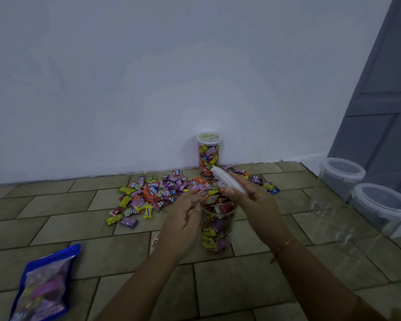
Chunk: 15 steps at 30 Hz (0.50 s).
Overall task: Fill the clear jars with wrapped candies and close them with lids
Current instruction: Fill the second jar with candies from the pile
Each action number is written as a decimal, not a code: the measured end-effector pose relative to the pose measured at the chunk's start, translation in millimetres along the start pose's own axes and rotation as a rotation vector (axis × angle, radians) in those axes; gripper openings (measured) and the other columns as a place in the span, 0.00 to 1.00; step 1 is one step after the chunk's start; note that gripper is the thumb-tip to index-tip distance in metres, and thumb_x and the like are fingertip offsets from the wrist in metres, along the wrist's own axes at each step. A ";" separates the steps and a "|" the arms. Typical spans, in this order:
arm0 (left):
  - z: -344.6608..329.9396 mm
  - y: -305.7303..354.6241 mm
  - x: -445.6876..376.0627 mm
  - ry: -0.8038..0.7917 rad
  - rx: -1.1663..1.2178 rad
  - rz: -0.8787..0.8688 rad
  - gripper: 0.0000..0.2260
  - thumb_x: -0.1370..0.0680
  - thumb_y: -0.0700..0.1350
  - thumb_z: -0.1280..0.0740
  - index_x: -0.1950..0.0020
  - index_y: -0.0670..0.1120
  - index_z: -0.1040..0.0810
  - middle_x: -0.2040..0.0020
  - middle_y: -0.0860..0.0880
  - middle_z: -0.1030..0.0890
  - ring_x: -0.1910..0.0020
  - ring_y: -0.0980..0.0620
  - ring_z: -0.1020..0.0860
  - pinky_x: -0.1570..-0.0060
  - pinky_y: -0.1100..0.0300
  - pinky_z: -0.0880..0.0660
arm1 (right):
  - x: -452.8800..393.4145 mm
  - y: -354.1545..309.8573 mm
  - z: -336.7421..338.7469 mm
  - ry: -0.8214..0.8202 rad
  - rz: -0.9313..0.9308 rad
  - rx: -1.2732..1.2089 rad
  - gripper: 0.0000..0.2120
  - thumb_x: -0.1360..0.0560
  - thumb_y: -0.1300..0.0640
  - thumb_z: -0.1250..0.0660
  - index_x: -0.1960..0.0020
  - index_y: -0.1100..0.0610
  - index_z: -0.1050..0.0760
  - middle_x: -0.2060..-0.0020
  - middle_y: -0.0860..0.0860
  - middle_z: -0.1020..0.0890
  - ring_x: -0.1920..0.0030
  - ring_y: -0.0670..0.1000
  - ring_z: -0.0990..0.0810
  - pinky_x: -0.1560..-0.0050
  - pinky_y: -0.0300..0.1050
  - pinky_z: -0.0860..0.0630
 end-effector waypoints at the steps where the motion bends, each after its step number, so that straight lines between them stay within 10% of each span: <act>1: 0.0 0.2 -1.3 -0.011 -0.077 -0.037 0.13 0.25 0.54 0.45 0.47 0.58 0.23 0.39 0.63 0.28 0.42 0.75 0.33 0.47 0.75 0.35 | 0.4 0.1 0.4 0.004 0.001 -0.001 0.22 0.33 0.47 0.33 0.39 0.42 0.28 0.42 0.43 0.22 0.45 0.30 0.26 0.49 0.27 0.26; 6: -1.7 0.2 -2.6 -0.031 -0.243 -0.091 0.23 0.28 0.60 0.51 0.48 0.54 0.21 0.31 0.58 0.32 0.39 0.70 0.35 0.48 0.65 0.32 | 0.9 -0.7 -0.4 0.021 0.020 0.016 0.19 0.28 0.55 0.32 0.39 0.44 0.29 0.45 0.40 0.23 0.49 0.27 0.25 0.52 0.25 0.28; 11: 1.5 4.2 -2.9 0.065 -0.086 -0.060 0.15 0.26 0.55 0.47 0.47 0.55 0.24 0.38 0.61 0.30 0.40 0.75 0.35 0.46 0.78 0.36 | 5.2 4.1 -1.1 -0.030 0.060 0.264 0.22 0.31 0.52 0.28 0.39 0.44 0.27 0.40 0.40 0.26 0.39 0.36 0.29 0.36 0.35 0.32; 15: 0.7 5.7 -11.4 0.123 0.226 0.247 0.13 0.25 0.58 0.44 0.52 0.55 0.22 0.50 0.52 0.19 0.47 0.53 0.21 0.44 0.46 0.25 | 8.4 8.0 -5.9 -0.134 0.156 0.545 0.27 0.33 0.51 0.25 0.36 0.48 0.27 0.31 0.48 0.31 0.29 0.44 0.40 0.29 0.39 0.45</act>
Point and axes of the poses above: each hand's wrist, its own x-axis away from the middle knuckle, its own z-axis out of the back of the hand, y = z × x, the point moved 1 cm from there along -x, towards the middle knuckle
